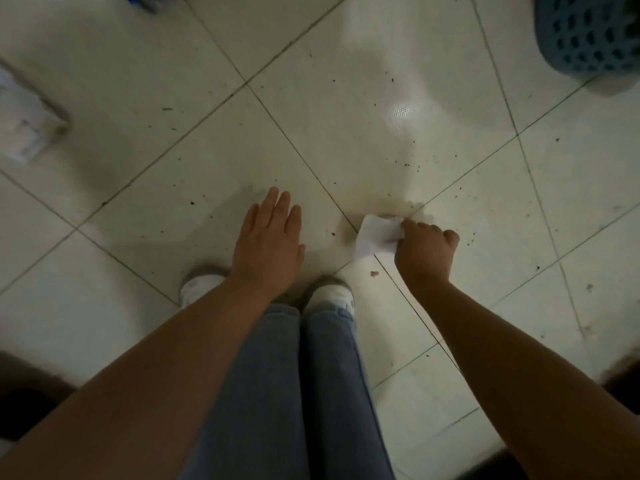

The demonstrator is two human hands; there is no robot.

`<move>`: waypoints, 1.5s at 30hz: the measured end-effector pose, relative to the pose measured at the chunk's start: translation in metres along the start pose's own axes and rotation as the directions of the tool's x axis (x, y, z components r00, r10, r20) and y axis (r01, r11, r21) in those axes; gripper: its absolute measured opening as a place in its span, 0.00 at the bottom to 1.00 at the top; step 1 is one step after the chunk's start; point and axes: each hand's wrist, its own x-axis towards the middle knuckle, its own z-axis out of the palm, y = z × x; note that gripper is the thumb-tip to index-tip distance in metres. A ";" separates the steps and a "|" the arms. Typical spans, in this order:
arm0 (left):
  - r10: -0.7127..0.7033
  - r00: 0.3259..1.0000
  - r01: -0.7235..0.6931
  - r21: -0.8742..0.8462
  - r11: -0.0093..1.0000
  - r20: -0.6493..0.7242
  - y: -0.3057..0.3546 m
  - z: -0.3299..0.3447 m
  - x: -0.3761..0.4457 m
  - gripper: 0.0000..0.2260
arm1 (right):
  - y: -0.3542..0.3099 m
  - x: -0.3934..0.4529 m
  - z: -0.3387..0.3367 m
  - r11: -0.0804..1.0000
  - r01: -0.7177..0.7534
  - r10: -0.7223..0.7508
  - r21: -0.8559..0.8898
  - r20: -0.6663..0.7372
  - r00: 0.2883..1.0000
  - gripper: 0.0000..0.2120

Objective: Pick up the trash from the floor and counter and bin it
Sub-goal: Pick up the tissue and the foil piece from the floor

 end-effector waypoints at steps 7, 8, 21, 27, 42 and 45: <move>0.056 0.998 -0.057 -0.058 0.997 -0.015 0.035 -0.012 0.001 0.25 | 0.024 -0.035 -0.012 0.936 0.259 -0.228 0.239 -0.149 0.962 0.07; 0.076 0.996 -0.081 -0.087 0.993 -0.056 0.039 -0.014 0.003 0.25 | 0.030 -0.042 -0.009 0.920 0.301 -0.251 0.251 -0.212 0.944 0.07; 0.274 0.962 -0.275 0.045 0.960 0.015 0.111 0.027 0.063 0.26 | 0.088 -0.073 0.040 0.703 -0.388 0.423 0.596 0.087 0.902 0.15; 0.375 0.926 -0.376 -0.035 0.926 -0.033 0.123 0.055 0.058 0.23 | 0.084 -0.049 0.042 -0.438 -0.498 0.411 0.748 0.659 0.630 0.14; 0.427 0.903 -0.412 0.357 0.838 0.040 0.173 0.030 0.024 0.22 | 0.131 -0.103 0.039 0.125 -0.651 0.666 0.749 0.423 0.614 0.21; 0.427 0.899 -0.424 0.437 0.794 0.096 0.196 0.053 0.044 0.24 | 0.116 -0.088 0.053 0.257 -0.658 0.590 0.708 0.423 0.687 0.22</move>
